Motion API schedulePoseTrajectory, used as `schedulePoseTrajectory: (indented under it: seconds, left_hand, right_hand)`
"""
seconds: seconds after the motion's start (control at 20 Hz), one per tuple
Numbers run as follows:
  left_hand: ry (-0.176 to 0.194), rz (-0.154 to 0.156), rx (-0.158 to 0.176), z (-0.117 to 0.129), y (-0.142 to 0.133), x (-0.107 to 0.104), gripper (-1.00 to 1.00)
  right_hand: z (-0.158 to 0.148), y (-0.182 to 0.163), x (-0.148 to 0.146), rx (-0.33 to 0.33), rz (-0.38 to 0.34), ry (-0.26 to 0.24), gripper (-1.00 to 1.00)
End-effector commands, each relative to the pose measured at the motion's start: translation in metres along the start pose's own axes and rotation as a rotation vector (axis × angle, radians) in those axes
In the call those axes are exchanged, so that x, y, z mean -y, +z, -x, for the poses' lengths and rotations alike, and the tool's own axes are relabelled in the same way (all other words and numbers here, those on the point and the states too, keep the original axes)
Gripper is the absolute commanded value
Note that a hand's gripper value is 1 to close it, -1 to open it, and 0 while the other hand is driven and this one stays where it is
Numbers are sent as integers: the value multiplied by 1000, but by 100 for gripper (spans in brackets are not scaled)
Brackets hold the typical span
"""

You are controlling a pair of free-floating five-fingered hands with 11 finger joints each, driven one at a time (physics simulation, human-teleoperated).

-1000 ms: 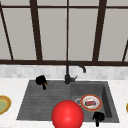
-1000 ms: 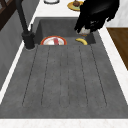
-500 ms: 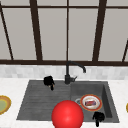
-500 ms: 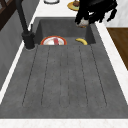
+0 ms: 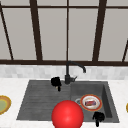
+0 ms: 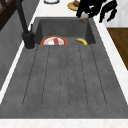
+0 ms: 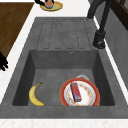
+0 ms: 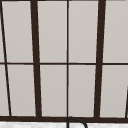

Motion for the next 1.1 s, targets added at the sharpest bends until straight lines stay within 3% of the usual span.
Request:
schedulePoseTrajectory:
  seconds: [0.0,0.6,0.9,1.05]
  left_hand:
    - [-7,57,-9,-6,-23,7,100]
    - [-13,77,-16,-15,-99,30,100]
    - [-13,79,-19,-9,-141,42,100]
    - [-16,94,-23,-6,-160,51,100]
  right_hand:
    - [0,0,0,0,0,0,0]
    - [0,0,0,0,0,0,0]
    - [0,0,0,0,0,0,0]
    - [0,0,0,0,0,0,0]
